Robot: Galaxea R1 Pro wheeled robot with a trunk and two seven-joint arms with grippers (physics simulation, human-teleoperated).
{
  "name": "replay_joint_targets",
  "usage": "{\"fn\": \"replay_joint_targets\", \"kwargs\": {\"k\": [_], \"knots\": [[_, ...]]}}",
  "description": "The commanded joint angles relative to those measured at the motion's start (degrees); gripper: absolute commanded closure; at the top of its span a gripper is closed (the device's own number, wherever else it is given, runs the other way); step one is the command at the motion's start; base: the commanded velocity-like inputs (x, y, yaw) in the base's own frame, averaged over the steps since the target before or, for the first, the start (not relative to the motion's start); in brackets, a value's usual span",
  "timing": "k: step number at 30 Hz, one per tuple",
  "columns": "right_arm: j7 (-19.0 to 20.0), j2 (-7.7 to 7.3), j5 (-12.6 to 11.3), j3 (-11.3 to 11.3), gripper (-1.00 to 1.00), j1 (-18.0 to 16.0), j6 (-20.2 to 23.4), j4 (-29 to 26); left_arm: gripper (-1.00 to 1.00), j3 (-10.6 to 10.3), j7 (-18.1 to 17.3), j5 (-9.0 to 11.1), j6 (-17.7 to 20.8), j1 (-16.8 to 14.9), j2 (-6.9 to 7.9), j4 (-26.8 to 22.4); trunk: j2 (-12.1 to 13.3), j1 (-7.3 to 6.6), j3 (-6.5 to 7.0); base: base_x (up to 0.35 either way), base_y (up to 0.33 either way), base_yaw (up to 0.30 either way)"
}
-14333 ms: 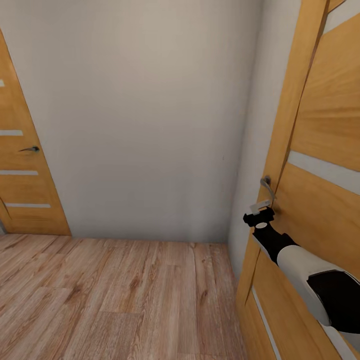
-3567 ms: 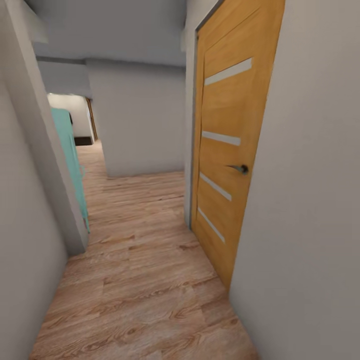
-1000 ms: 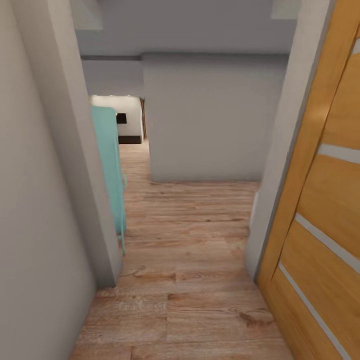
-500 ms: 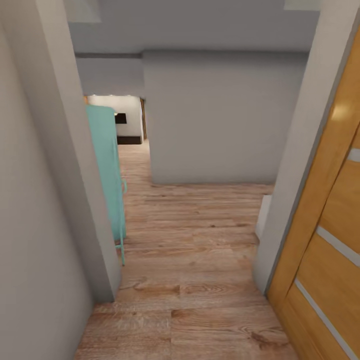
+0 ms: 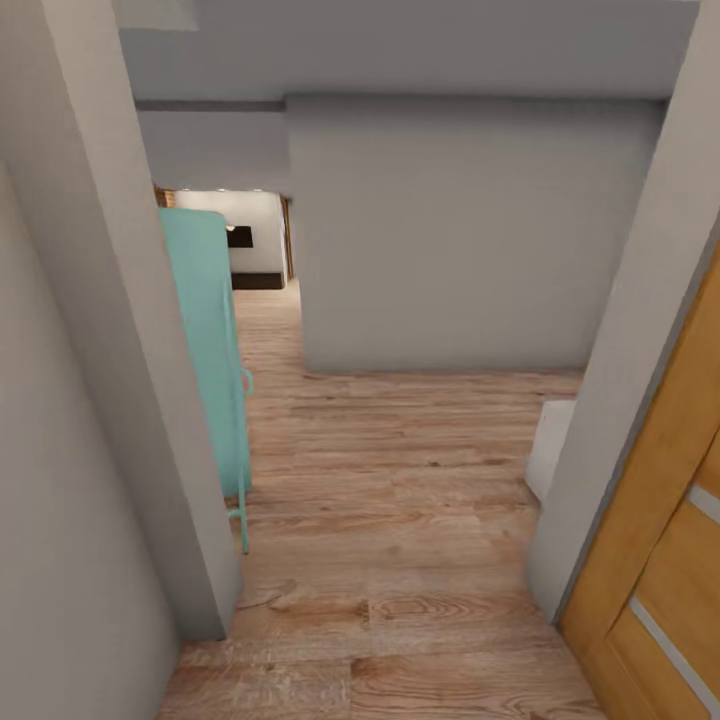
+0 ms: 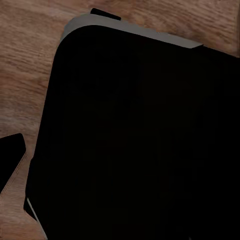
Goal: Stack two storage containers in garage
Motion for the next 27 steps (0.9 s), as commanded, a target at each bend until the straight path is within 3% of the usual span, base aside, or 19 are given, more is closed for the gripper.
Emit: {"fn": "replay_joint_targets", "kwargs": {"k": [1, 21, 27], "knots": [[-0.2, 0.03, 0.1, 0.3, -1.00, 0.0, -0.2, 0.1, -1.00, 0.0, 0.0, 0.3, 0.0, 0.0, -0.04, 0.0, 0.0, 0.03, -0.05, 0.323, 0.089, 0.000], [-0.1, 0.10, -0.5, -0.1, -1.00, 0.0, -0.2, 0.1, -1.00, 0.0, 0.0, 0.3, 0.0, 0.0, -0.10, 0.1, 0.0, 0.03, -0.05, 0.323, -0.009, 0.000], [0.4, 0.07, -0.7, -0.1, -1.00, 0.0, -1.6, 0.5, -1.00, 0.0, 0.0, 0.3, 0.0, 0.0, -0.03, 0.1, 0.0, 0.03, -0.05, 0.318, -0.083, -0.212]]}}
